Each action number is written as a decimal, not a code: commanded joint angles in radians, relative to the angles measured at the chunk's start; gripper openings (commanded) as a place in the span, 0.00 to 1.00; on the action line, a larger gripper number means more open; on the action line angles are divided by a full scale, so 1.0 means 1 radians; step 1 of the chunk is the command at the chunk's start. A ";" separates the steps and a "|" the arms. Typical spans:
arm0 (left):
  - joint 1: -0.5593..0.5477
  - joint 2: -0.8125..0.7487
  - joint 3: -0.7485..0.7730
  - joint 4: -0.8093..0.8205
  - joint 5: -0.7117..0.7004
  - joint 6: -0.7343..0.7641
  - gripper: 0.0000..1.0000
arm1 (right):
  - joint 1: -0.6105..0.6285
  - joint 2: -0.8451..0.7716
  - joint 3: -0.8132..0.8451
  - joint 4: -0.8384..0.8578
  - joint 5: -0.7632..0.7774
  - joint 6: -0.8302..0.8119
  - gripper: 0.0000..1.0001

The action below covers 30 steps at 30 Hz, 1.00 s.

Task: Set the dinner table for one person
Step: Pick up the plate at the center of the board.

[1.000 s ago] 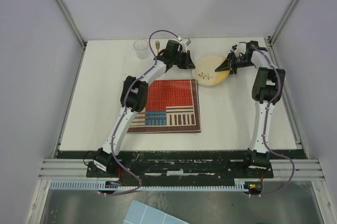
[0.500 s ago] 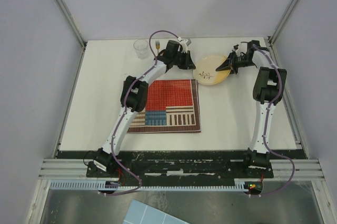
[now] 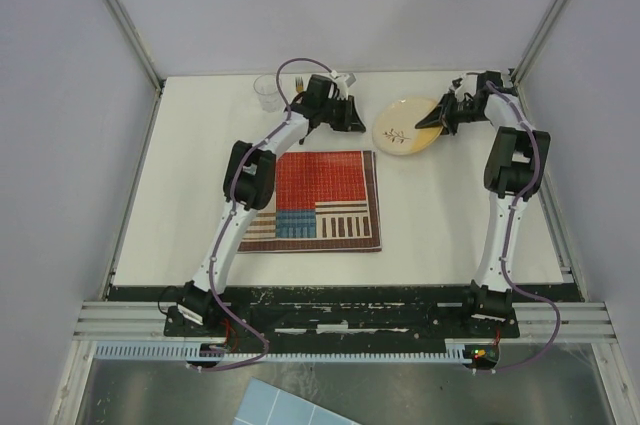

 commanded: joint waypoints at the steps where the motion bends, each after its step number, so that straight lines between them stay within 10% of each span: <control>1: 0.043 -0.082 -0.006 -0.016 0.059 -0.017 0.24 | -0.036 -0.103 0.011 0.088 0.028 0.028 0.02; 30: 0.075 -0.163 -0.049 -0.080 0.048 0.041 0.24 | 0.005 -0.282 -0.032 0.114 -0.013 0.088 0.02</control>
